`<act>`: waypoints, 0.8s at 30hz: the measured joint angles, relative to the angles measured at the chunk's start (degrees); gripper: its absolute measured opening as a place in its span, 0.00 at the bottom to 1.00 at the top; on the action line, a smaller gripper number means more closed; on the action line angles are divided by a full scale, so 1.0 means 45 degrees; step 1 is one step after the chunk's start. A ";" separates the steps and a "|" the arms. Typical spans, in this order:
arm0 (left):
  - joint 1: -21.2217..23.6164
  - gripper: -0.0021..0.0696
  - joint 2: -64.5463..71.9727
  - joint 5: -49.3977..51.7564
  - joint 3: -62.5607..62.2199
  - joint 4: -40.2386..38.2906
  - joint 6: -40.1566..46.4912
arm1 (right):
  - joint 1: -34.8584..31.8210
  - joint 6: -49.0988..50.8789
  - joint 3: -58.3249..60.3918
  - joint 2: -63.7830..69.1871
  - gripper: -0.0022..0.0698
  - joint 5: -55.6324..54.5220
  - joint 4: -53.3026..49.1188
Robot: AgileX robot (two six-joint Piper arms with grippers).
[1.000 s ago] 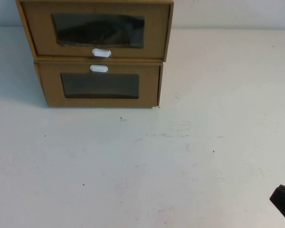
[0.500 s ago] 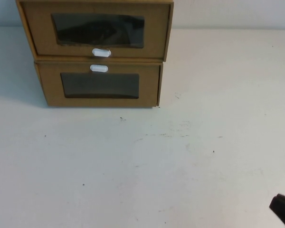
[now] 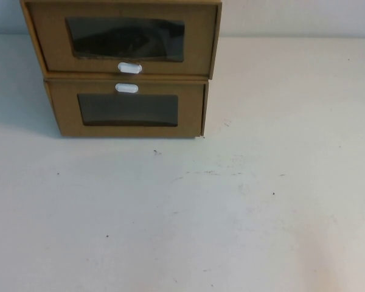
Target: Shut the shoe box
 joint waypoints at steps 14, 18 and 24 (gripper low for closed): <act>0.0000 0.03 0.0000 0.0000 0.0000 0.0000 0.0000 | -0.0057 -0.2756 0.0016 -0.0124 0.01 0.1695 0.1713; 0.0000 0.03 0.0000 0.0000 0.0000 0.0000 0.0000 | -0.0057 -0.4189 0.0016 -0.0124 0.01 0.3014 0.2668; 0.0000 0.03 0.0000 0.0000 0.0000 0.0000 0.0000 | -0.0057 -0.4486 0.0016 -0.0124 0.01 0.3435 0.2800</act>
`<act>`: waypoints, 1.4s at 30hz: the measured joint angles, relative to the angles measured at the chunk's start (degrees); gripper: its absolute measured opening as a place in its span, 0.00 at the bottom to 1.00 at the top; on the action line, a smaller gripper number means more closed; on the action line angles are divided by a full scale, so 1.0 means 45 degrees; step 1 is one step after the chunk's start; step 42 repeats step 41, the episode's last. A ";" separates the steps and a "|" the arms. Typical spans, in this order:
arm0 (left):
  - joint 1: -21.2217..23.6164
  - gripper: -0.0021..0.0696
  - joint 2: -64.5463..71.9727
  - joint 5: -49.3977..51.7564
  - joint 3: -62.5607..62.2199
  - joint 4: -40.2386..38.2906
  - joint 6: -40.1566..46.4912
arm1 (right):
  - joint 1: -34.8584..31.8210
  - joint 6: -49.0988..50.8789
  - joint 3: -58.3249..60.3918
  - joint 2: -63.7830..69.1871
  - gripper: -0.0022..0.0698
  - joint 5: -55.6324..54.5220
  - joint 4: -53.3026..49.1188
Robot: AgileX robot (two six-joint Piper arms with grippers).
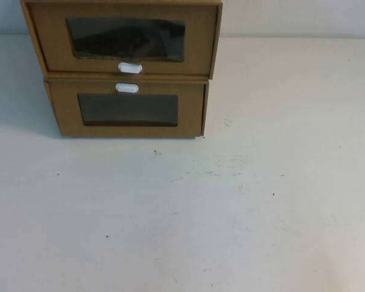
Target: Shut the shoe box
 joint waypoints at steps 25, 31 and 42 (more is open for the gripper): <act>0.0227 0.03 0.0000 0.0173 0.0000 0.5689 -0.3329 | 0.0000 -0.0034 0.0000 0.0000 0.01 0.0000 0.0050; 0.0434 0.03 -0.0127 0.2227 0.0000 1.0677 -0.8861 | 0.0000 -0.0034 0.0000 0.0000 0.01 0.0000 0.0050; 0.0481 0.03 -0.0178 0.3466 0.0000 1.1119 -0.9331 | 0.0000 -0.0034 0.0000 -0.0020 0.01 0.0007 0.0050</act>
